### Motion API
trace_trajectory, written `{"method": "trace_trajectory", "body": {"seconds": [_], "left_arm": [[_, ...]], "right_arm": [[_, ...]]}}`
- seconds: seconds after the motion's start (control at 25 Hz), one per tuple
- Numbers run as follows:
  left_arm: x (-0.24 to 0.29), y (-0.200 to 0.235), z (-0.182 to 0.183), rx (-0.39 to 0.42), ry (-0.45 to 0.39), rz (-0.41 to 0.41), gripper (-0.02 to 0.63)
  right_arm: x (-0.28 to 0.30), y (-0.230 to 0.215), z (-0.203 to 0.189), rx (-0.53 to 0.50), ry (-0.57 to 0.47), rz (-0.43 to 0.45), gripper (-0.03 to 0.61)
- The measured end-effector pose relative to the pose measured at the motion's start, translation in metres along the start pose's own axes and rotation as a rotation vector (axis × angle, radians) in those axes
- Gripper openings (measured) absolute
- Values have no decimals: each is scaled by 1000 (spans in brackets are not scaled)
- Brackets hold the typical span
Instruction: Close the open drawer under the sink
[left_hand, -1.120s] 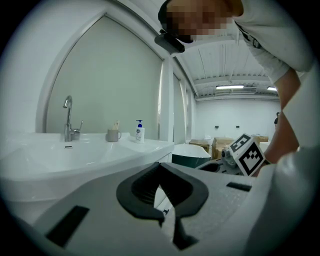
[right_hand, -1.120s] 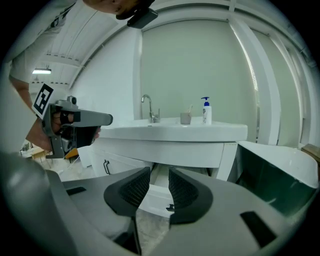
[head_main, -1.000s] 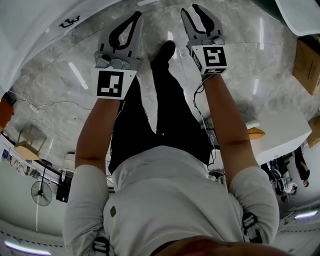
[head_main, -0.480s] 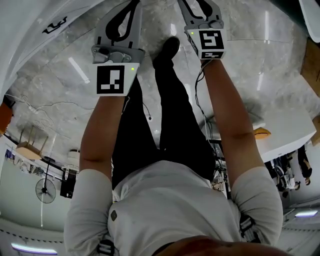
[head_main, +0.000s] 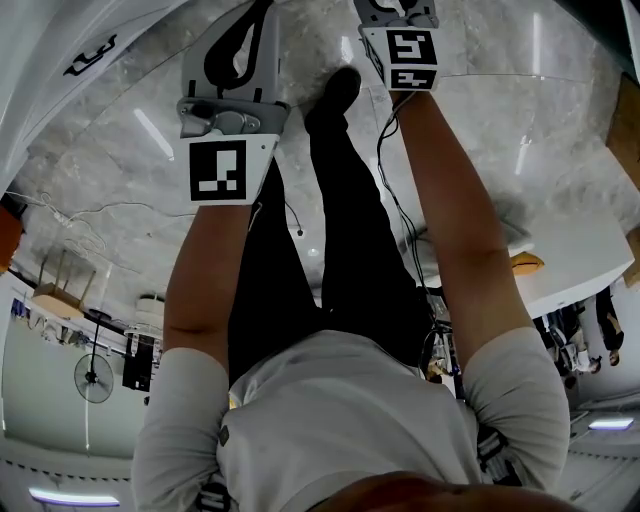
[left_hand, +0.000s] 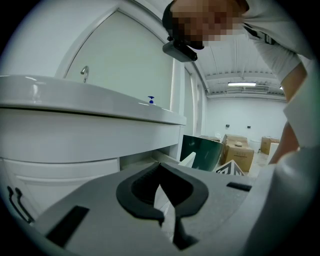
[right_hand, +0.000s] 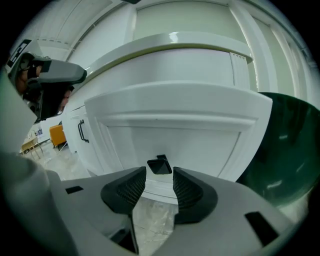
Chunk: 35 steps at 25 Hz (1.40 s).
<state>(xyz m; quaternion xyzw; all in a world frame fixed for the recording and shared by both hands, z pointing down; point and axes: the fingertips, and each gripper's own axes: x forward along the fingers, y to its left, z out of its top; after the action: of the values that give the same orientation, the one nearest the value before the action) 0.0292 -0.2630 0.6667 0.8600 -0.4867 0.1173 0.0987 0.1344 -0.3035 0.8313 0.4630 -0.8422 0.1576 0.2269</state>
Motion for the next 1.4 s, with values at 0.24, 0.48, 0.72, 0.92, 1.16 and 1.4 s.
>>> {"method": "trace_trajectory", "body": {"seconds": [0.24,0.48,0.72,0.92,1.16,1.4], "left_arm": [[-1,-1,-8,-36,10,4,9],[-1,-4,-12,-42,22,-9,9],[0,0,-17,-73,31,-2,9],[1,7,-17,-70,41,-1,9],[5,10,-13,-70,39,-1,9],[9,15,-15,-75,38,-4,9]], "right_arm": [[8,-2,4,1,-12,-8,170],[7,-2,3,-53,-8,-7,153],[7,-1,5,-99,2,5,149],[14,1,17,-123,-9,5,144],[25,-5,28,-136,-11,5,143],[36,-6,36,-137,-24,12,143]]}}
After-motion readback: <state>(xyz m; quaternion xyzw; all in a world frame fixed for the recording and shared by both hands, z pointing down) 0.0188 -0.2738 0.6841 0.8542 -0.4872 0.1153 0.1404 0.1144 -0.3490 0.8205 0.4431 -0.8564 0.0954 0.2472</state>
